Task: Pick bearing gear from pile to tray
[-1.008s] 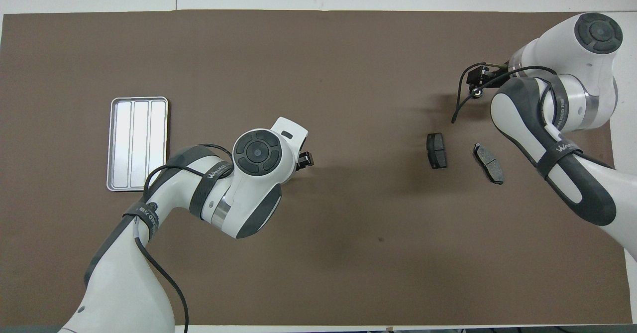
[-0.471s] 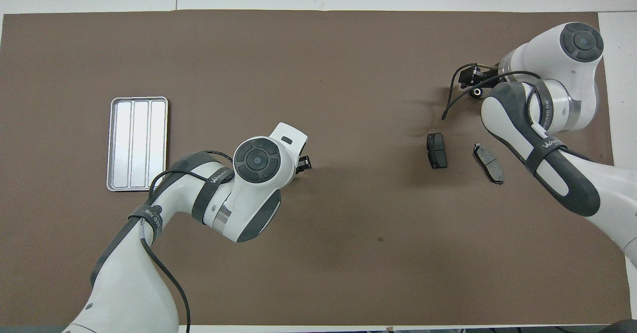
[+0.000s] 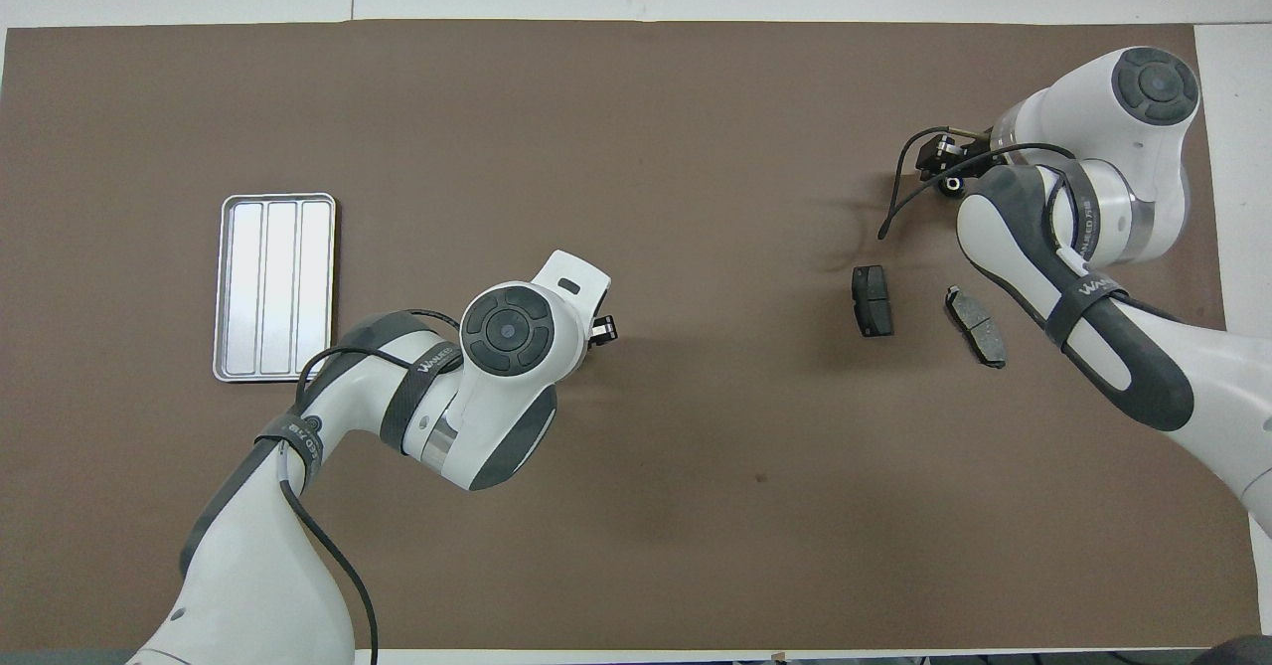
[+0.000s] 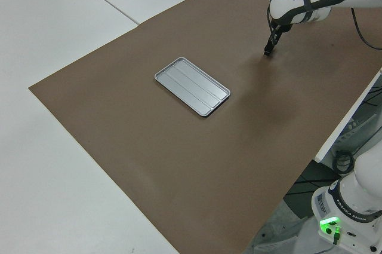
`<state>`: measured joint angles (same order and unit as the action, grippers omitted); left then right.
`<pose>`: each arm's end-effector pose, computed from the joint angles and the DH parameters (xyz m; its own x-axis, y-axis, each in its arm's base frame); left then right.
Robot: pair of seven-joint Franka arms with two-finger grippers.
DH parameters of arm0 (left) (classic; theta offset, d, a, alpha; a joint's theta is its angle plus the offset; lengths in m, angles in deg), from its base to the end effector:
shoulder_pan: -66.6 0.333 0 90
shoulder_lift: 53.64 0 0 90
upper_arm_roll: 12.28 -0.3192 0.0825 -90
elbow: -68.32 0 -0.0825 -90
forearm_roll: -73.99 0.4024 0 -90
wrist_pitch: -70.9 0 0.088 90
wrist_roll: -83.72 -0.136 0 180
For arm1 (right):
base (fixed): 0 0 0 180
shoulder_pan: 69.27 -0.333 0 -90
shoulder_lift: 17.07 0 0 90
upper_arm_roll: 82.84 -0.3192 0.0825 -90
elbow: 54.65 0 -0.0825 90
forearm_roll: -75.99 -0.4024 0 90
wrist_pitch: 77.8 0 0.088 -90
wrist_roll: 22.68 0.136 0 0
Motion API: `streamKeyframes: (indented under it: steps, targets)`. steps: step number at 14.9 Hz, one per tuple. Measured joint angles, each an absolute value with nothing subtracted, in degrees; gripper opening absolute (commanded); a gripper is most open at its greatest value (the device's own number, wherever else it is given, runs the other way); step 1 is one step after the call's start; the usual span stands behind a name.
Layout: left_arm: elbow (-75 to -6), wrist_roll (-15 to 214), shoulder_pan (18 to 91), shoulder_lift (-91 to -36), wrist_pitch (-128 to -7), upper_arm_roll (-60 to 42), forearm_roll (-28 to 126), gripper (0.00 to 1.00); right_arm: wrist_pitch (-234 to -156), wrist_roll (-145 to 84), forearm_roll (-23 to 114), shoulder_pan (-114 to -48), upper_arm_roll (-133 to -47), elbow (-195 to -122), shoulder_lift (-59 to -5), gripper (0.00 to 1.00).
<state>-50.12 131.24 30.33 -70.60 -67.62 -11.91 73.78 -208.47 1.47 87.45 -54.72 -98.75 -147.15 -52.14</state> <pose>0.4883 -0.3632 0.2547 0.9808 0.1923 0.0335 0.1908 -0.9807 0.0431 0.7175 -0.0136 0.2492 0.9437 -0.3219 0.0757 -0.3205 -0.9468 -0.0303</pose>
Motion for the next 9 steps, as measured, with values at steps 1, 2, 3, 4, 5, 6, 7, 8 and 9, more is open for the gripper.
streamKeyframes:
  steps: [1,2,3,4,5,6,7,8,9]
  targets:
    - [-50.0,131.2,30.3,-70.5,-67.3,-12.0,73.8,0.00,-208.5,1.5,87.5,-54.7,-98.8,-147.2,-52.2,0.68]
    - [-49.9,130.9,30.3,-70.4,-67.1,-12.1,73.8,0.00,-208.6,1.5,87.5,-54.7,-98.8,-147.2,-52.2,0.61]
    - [-49.8,130.4,30.3,-70.5,-66.8,-12.1,73.8,0.00,-208.7,1.5,87.5,-54.7,-98.8,-147.3,-52.2,0.51]
    - [-49.6,129.7,30.3,-70.5,-66.5,-12.2,73.8,0.00,-208.7,1.5,87.5,-54.7,-98.8,-147.3,-52.2,0.40]
    - [-48.8,128.8,30.3,-70.5,-65.6,-12.5,73.8,0.00,-208.7,1.5,87.6,-54.7,-98.7,-147.3,-52.2,0.25]
    - [-47.2,127.2,30.5,-70.3,-63.2,-13.1,73.8,0.00,-208.7,1.5,87.6,-54.7,-98.7,-147.2,-52.1,0.10]
    - [-44.6,124.8,31.3,-69.6,-59.2,-13.7,73.8,0.00,-208.7,1.6,87.6,-54.7,-98.7,-147.2,-52.0,0.00]
    - [-41.8,121.5,33.1,-68.2,-54.5,-14.1,73.8,0.00,-208.7,1.6,87.6,-54.7,-98.7,-147.3,-52.0,0.00]
    - [-39.4,117.3,35.8,-66.2,-49.8,-14.3,73.8,0.00,-208.7,1.6,87.6,-54.7,-98.7,-147.2,-52.0,0.00]
